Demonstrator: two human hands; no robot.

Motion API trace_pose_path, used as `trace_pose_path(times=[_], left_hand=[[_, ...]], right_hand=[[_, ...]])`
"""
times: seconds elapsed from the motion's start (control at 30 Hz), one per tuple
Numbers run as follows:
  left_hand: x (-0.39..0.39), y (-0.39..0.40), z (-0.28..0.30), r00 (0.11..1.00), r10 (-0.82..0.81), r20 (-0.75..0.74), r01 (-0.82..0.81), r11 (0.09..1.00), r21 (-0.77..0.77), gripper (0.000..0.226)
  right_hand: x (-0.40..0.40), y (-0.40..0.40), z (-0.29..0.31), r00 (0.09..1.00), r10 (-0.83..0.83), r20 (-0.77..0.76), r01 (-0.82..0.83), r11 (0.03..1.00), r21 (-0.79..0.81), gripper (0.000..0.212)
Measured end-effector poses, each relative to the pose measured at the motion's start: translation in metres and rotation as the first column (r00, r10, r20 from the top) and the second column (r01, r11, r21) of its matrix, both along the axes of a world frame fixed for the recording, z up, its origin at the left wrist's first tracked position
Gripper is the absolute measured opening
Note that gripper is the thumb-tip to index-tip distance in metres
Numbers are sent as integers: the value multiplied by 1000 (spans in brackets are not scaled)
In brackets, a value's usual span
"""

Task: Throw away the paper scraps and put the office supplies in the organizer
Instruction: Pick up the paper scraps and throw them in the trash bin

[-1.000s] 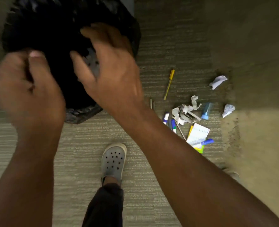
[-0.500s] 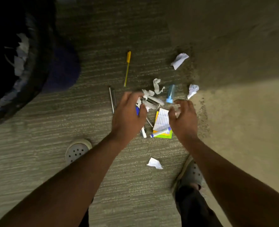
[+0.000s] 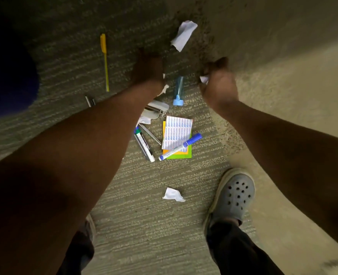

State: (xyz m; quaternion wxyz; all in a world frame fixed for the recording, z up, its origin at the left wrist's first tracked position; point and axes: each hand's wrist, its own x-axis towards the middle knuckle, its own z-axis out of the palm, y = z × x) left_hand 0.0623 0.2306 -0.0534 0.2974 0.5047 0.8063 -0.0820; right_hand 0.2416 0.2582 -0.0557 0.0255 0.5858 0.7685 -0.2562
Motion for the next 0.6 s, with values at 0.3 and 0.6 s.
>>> trace_pose_path(times=[0.3,0.6], left_hand=[[-48,-13,40,933,316,170,-356,870,340,30],[-80,-110,55,914,402,51,-405,898,172,14]], right_hand=[[-45,52,4,993,102,-62,-105,993,-58,60],[-49,62,-10,989,149,5,-145,972,-182,54]])
